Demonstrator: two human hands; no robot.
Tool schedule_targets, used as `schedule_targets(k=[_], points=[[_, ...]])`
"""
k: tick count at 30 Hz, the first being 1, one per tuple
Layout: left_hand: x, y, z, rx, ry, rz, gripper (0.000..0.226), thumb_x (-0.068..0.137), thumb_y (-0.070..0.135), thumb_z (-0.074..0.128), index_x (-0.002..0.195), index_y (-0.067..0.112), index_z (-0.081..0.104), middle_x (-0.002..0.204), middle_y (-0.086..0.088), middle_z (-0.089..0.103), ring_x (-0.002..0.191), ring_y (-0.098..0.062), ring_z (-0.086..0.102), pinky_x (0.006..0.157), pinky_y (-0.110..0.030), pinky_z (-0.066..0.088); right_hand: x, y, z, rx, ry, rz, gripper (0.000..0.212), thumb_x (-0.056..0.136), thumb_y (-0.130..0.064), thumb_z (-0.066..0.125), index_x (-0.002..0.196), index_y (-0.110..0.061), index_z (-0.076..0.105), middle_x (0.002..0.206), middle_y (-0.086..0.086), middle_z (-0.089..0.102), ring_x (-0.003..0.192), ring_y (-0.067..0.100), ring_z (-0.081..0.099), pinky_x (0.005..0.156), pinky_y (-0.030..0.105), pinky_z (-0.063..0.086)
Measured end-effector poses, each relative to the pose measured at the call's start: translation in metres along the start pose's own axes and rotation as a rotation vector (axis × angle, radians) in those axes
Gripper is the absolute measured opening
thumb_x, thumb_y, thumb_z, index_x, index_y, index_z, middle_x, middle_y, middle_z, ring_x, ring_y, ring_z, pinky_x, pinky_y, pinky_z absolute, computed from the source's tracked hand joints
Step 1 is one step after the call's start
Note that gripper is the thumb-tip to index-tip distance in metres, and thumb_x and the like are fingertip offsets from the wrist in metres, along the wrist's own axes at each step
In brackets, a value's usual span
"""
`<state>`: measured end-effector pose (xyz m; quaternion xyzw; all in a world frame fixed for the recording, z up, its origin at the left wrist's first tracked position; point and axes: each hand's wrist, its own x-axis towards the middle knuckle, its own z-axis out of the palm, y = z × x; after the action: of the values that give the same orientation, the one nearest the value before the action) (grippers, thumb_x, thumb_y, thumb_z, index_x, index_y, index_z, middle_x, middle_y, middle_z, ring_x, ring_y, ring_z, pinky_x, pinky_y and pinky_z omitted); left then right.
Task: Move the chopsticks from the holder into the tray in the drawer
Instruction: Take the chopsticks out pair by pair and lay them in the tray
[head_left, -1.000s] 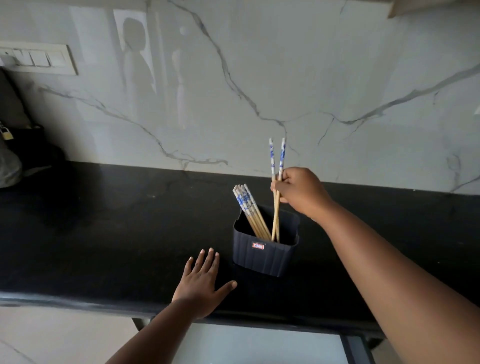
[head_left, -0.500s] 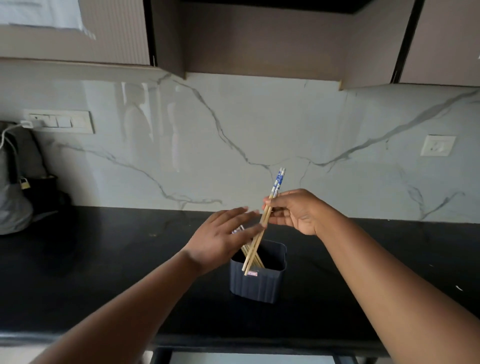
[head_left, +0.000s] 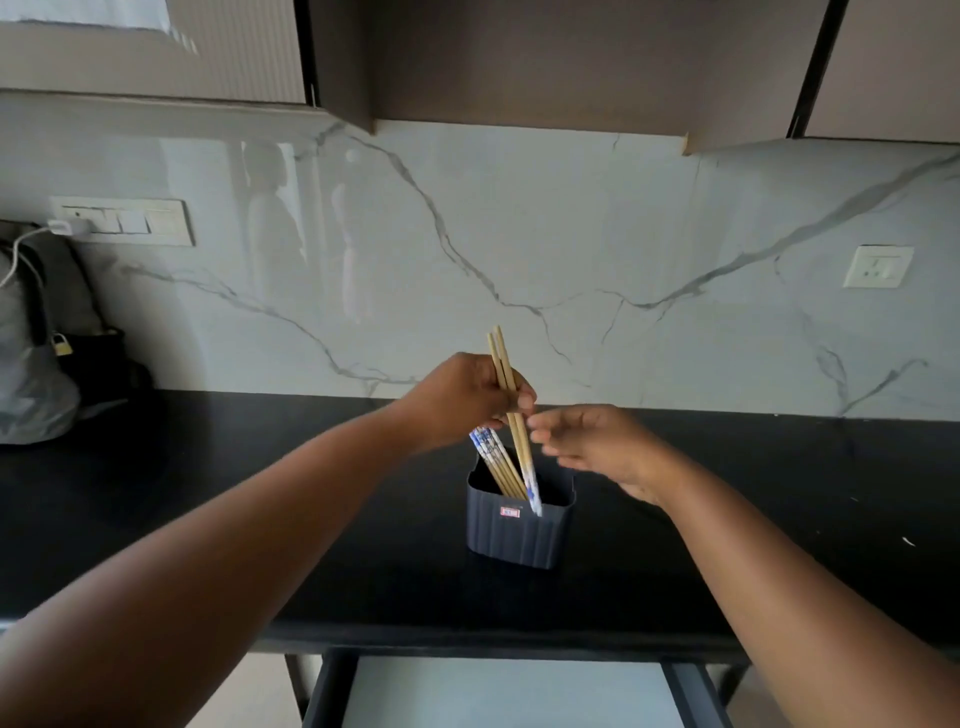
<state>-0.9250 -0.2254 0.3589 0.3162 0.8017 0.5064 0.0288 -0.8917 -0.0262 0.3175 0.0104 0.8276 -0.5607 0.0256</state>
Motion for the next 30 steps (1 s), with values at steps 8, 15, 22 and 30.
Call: schedule_targets(k=[8,15,22,30], points=[[0.018,-0.033,0.003,-0.168,-0.242,-0.361,0.024,0.090,0.017,0.066,0.105,-0.001,0.066,0.094,-0.012,0.075,0.085,-0.025,0.073,0.070,-0.031,0.060,-0.010,0.036,0.039,0.215,-0.145,0.090,0.026,0.074,-0.002,0.078,0.100,0.000,0.073,0.097,0.018,0.075,0.090,0.029,0.073,0.077,0.037,0.060],[0.003,-0.107,0.032,-0.126,-0.275,-0.434,0.067,0.064,0.067,0.064,0.103,0.013,0.068,0.108,-0.002,0.071,0.096,-0.013,0.067,0.083,-0.025,0.051,-0.017,0.112,0.066,0.037,-0.174,0.253,0.012,0.076,0.000,0.078,0.085,-0.008,0.075,0.078,0.009,0.076,0.075,0.020,0.074,0.071,0.033,0.062],[-0.057,-0.214,0.067,0.393,0.331,0.020,0.041,0.090,0.047,0.059,0.122,0.020,0.053,0.105,0.004,0.068,0.091,-0.003,0.063,0.074,-0.019,0.045,-0.057,0.236,0.120,-0.586,-0.405,0.282,0.010,0.076,-0.013,0.073,0.075,-0.003,0.072,0.061,0.004,0.058,0.056,0.013,0.052,0.053,0.020,0.039],[-0.075,-0.277,0.091,0.804,0.123,-0.346,0.075,0.091,0.065,0.035,0.147,0.016,0.030,0.159,-0.008,0.023,0.147,-0.025,0.013,0.118,-0.042,0.011,-0.071,0.283,0.158,-0.863,-0.632,0.355,0.020,0.082,0.001,0.053,0.086,-0.010,0.069,0.077,0.007,0.055,0.071,0.027,0.053,0.062,0.027,0.042]])
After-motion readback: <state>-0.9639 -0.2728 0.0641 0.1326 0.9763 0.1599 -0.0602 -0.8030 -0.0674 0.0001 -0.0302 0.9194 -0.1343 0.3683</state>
